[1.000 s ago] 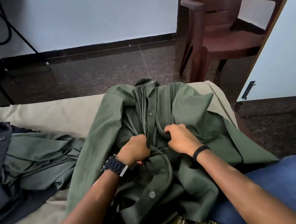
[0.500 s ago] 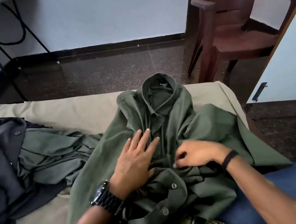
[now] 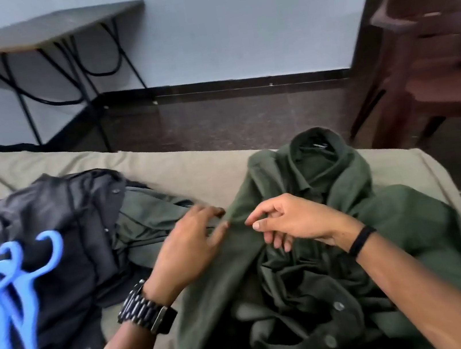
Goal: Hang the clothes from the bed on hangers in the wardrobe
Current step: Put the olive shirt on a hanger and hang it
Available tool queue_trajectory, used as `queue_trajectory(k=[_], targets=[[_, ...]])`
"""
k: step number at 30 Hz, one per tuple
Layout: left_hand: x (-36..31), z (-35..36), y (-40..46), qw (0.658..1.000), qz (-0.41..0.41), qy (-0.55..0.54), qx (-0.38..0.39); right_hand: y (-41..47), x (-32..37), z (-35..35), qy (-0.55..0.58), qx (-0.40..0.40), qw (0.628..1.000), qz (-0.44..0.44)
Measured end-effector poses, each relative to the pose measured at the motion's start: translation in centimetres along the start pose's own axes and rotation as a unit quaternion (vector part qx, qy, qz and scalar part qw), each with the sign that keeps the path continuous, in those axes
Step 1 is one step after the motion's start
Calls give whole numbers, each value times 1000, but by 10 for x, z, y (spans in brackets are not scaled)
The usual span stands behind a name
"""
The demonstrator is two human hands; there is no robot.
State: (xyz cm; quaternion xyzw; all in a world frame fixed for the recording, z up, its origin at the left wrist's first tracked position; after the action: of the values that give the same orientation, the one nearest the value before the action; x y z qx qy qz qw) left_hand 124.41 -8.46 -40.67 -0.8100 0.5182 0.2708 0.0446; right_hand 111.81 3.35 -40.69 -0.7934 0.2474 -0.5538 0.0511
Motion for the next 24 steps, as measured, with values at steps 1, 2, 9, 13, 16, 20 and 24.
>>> queue_trajectory(k=[1,2,9,13,16,20,24], targets=[[12,-20,-7,998,-24,11,-52,4,14,10,19,14,1000,-12],[33,-46,-21,992,-64,32,-108,16,33,28,33,38,998,-24],[145,-106,-142,865,-414,144,-243,64,106,165,51,150,983,-89],[189,-81,-179,829,-520,42,-204,75,114,227,17,173,979,-109],[197,-72,-176,823,-523,19,-221,84,105,249,-16,155,983,-100],[196,-77,-176,822,-512,19,-249,88,93,276,101,204,973,-21],[201,-87,-182,849,-491,23,-193,87,99,306,224,269,936,32]])
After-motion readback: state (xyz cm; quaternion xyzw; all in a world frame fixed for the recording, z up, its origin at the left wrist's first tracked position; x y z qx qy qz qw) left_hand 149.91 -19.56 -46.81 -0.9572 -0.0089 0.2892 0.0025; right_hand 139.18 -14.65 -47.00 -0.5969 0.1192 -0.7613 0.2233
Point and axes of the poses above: each hand's wrist, its own y-axis towards the middle knuckle, its own z-axis out of the palm, x = y × z, the point moved 5 cm from there along y, towards the middle knuckle, and after that the axes turned 3 degrees about z, right-handed, at the moved point
